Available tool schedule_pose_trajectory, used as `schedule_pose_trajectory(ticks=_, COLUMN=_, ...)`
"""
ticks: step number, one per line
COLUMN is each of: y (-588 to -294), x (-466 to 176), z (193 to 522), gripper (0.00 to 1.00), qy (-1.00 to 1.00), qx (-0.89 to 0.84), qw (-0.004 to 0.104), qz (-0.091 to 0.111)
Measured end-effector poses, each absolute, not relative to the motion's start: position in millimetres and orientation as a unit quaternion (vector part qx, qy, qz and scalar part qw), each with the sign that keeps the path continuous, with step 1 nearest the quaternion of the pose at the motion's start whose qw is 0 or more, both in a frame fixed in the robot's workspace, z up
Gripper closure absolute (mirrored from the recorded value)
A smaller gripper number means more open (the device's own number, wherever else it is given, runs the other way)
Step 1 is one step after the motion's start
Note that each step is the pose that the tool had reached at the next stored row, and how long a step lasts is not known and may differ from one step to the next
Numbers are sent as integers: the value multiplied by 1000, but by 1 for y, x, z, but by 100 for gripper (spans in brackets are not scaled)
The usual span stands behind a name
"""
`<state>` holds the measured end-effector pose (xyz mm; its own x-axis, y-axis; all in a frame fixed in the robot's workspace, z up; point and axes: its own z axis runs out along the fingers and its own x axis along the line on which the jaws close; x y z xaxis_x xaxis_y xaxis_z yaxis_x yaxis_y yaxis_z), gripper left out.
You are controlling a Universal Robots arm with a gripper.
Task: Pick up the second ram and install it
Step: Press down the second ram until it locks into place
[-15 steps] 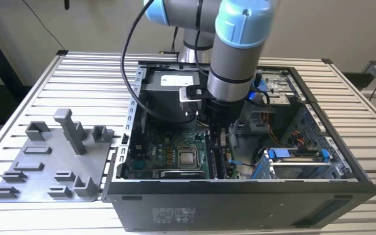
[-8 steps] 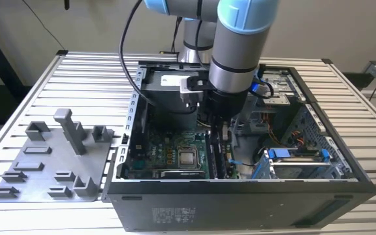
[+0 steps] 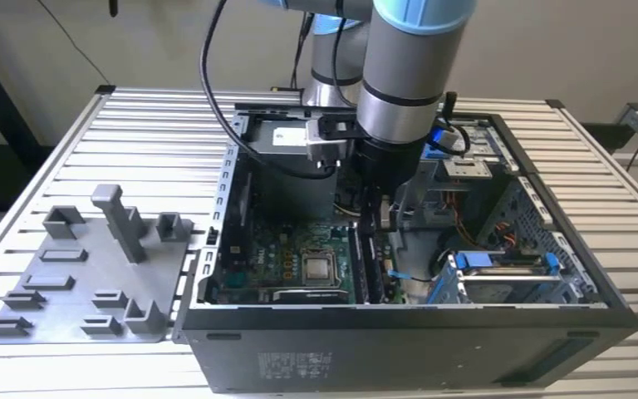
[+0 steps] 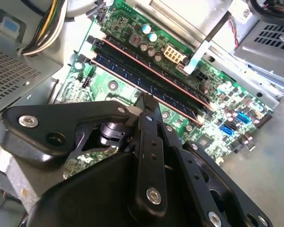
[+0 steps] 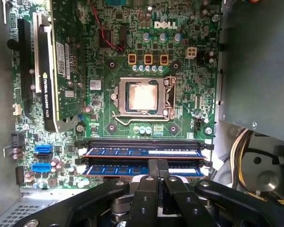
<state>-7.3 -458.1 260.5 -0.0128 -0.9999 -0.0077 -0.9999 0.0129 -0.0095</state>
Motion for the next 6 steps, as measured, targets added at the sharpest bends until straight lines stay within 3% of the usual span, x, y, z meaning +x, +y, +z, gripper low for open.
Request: schedule_pose_trajectory(ticks=6, y=-458, x=-7, z=261, gripper=89, qy=712, qx=-703, qw=6, qz=0)
